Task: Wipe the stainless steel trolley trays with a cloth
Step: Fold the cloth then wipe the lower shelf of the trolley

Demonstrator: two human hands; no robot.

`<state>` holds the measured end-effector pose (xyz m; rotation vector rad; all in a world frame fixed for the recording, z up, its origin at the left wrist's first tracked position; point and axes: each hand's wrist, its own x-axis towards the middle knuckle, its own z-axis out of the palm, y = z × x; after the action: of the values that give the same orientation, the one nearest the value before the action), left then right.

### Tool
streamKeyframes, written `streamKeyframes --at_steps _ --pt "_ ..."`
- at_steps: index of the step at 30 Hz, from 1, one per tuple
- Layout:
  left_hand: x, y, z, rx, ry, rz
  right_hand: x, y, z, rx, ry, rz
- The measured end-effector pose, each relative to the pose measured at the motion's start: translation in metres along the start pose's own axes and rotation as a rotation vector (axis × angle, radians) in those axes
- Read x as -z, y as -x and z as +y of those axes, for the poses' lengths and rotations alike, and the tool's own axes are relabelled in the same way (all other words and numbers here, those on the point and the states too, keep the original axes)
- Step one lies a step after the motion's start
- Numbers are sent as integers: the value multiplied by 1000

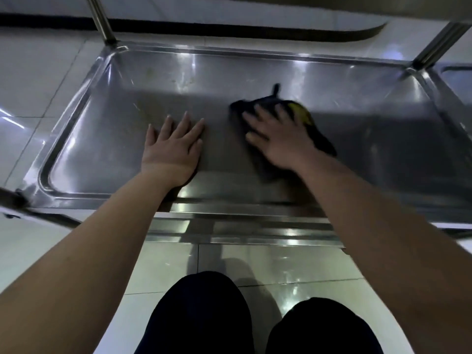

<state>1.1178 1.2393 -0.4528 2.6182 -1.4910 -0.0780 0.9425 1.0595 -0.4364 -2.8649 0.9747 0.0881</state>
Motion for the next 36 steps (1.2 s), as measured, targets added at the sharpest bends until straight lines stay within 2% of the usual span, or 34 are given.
streamKeyframes --at_steps 3,5,11,15,17,20,22,25,28,32,36 --pt "-2 -1 0 6 -19 6 11 -35 52 -325 -107 13" --pt "-2 -2 0 4 -26 1 9 -43 55 -381 -107 25" --pt "-1 -15 24 74 0 -19 -3 30 16 -84 -67 -44" --pt "-8 -45 92 -63 16 -25 -14 110 11 -65 -58 -36" --pt "-11 -55 112 -59 31 -28 -17 128 14 -83 -50 -22" --pt "-19 -64 116 -33 29 8 -18 101 25 -130 -81 13" --pt "-23 -64 113 -46 28 37 -11 49 45 -186 -73 51" --pt "-25 -66 113 -55 39 73 8 -37 79 -305 -84 16" --pt "-26 -69 114 -59 26 118 15 -82 91 -387 -114 35" --pt "-27 -77 117 -34 41 107 13 -63 86 -333 -89 5" --pt "-31 -81 116 -25 27 112 -2 26 67 -220 -91 -28"
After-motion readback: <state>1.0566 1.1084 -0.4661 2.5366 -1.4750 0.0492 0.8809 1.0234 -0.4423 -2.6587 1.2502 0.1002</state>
